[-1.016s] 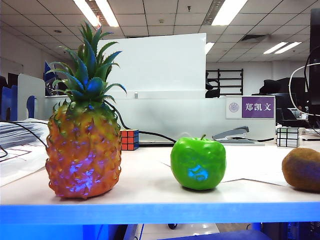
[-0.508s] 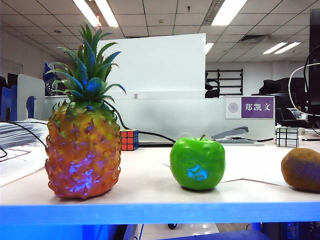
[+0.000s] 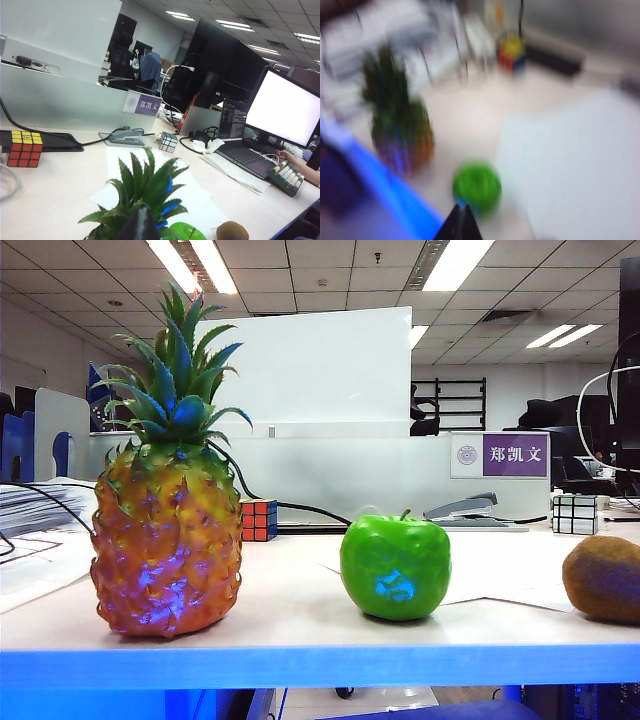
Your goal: Arrange all the fruits from large to small from left to right in a row.
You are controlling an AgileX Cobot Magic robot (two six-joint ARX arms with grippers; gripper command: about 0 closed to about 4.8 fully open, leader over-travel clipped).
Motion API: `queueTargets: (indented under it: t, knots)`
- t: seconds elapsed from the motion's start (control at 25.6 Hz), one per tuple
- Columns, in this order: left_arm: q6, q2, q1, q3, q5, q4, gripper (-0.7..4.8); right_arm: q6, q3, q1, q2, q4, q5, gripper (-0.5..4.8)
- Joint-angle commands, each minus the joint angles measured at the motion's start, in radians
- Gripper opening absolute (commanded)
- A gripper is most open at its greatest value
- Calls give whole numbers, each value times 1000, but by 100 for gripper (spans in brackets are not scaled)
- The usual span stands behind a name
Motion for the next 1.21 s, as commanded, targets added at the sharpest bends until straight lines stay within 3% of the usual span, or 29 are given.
queueTargets:
  t: [0.04,0.16,0.31,0.47,0.7,1.02,1.09,1.21]
  knots:
    - [-8,-2,0,6,5,10,-5,-29,-161,1,-111,335,0,-2]
    - [-7,-2,0,6,5,9,-5,-29,-281,-1,-204,418,79,-1]
    - [-7,-2,-1,6,5,9,-5,-27,-426,-1,-279,404,308,-1]
    - [-7,-2,0,6,5,9,-5,-19,-501,-1,-304,394,309,-1]
    - [-7,-2,1,6,5,8,-5,-20,-505,0,-306,287,308,-1]
    - [-7,-2,1,6,5,9,-5,-20,-505,-5,-308,277,309,-1]
    - [-7,-2,1,6,5,8,-5,-24,-505,-66,-329,277,307,-1]
    - [-7,-2,1,6,5,8,-5,-11,-505,-277,-388,311,282,-1]
